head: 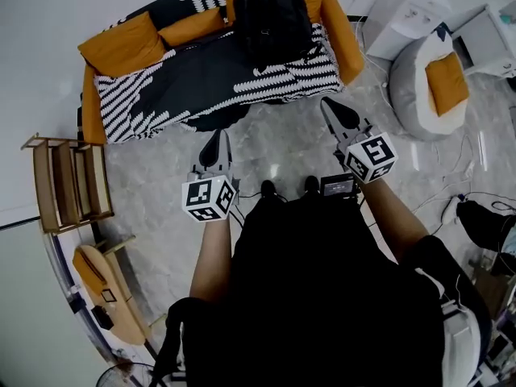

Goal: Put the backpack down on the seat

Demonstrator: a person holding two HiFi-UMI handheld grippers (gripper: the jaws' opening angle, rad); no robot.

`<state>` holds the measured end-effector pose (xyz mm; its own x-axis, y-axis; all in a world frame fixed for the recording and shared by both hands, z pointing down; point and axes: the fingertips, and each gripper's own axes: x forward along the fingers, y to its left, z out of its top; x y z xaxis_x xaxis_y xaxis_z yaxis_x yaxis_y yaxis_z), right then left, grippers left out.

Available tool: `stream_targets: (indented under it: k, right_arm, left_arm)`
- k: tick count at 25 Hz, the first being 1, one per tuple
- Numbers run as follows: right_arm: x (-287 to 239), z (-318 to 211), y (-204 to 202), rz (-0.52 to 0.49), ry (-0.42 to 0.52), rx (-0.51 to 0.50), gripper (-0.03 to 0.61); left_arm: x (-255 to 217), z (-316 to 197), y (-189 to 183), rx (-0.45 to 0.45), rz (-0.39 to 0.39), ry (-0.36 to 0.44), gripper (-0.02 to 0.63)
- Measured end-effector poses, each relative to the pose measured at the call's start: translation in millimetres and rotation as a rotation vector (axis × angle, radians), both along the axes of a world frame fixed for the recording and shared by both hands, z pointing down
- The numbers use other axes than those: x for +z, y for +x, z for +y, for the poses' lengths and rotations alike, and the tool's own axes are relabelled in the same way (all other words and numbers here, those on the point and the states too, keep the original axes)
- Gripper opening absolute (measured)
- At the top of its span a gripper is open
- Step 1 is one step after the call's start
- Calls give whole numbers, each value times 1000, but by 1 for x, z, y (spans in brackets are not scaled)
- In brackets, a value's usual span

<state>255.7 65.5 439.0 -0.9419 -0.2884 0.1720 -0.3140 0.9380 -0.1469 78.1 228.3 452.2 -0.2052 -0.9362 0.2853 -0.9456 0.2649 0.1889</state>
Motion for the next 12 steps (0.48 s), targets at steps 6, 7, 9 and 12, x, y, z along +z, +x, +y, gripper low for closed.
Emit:
stream_targets:
  k: [6, 7, 9, 12]
  right_arm:
    - [14, -7, 26, 6, -40, 29, 32]
    - [14, -8, 29, 7, -45, 32, 32]
    - [15, -11, 33, 7, -48, 34, 32]
    - [14, -17, 38, 8, -44, 33, 32]
  left_arm:
    - [-1, -18, 23, 63, -10, -28, 17]
    - [-1, -20, 26, 69, -5, -30, 17]
    - [0, -26, 31, 79, -2, -36, 17]
    - [2, -33, 39, 92, 1, -45, 17]
